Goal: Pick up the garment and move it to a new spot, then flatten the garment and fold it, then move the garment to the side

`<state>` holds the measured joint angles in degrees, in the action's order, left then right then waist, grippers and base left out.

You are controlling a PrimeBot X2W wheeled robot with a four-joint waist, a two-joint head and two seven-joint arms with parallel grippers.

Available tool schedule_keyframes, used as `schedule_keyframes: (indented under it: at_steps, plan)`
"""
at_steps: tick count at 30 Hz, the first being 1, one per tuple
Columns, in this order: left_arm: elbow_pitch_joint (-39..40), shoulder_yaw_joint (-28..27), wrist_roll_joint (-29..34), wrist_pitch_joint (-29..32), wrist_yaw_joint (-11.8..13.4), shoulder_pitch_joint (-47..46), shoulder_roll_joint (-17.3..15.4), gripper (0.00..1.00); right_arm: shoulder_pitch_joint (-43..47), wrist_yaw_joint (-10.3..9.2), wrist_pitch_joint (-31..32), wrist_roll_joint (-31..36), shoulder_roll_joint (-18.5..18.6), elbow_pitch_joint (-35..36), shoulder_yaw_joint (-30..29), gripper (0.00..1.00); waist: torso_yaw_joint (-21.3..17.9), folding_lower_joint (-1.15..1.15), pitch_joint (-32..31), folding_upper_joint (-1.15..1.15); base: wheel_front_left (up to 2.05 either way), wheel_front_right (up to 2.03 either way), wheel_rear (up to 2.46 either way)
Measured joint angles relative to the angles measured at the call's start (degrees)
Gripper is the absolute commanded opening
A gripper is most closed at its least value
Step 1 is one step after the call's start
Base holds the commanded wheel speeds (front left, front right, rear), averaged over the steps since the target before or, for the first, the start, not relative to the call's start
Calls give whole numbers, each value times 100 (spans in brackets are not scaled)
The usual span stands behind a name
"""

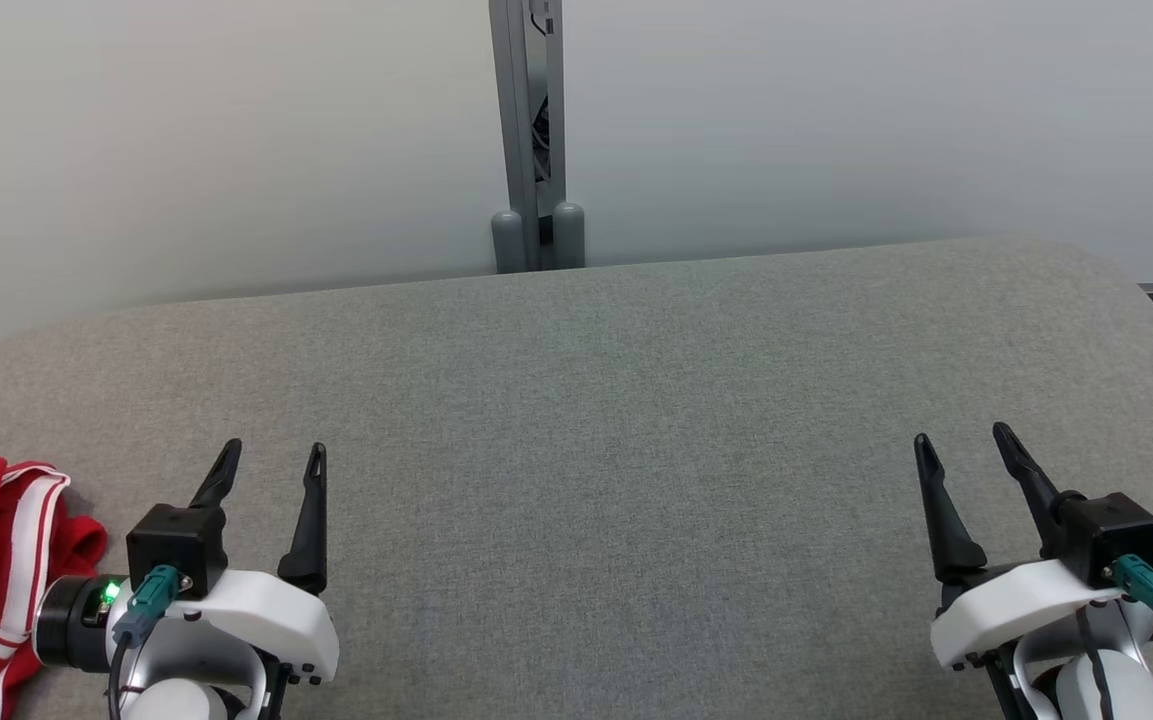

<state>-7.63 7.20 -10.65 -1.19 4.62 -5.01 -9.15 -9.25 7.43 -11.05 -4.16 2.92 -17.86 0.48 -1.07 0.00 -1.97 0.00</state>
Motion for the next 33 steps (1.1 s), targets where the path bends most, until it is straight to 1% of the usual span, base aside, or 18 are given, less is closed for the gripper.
schedule_keyframes:
  at_steps: [13, 18, 24, 33]
  plan:
    - [-114, 3, -121, 9, 32, -8, -26, 100, 20, 0, -8, -85, -7, -27, -59, 100, 26, 0, -2, 0, 0, 0, 0]
    - [-167, 29, -160, -12, 32, -66, -2, 100, 40, 0, -9, -142, -9, -18, -179, 100, 198, 0, 24, 0, 0, 0, 0]
    - [-211, 86, -197, -107, 43, -185, 69, 100, 42, 0, -8, -127, -11, 40, -250, 100, 697, 0, 89, 0, 0, 0, 0]
    - [-215, 69, -290, -297, 112, -348, 147, 100, -73, 1, 44, -37, -13, 240, -183, 100, 1804, 0, 239, 0, 0, 0, 0]
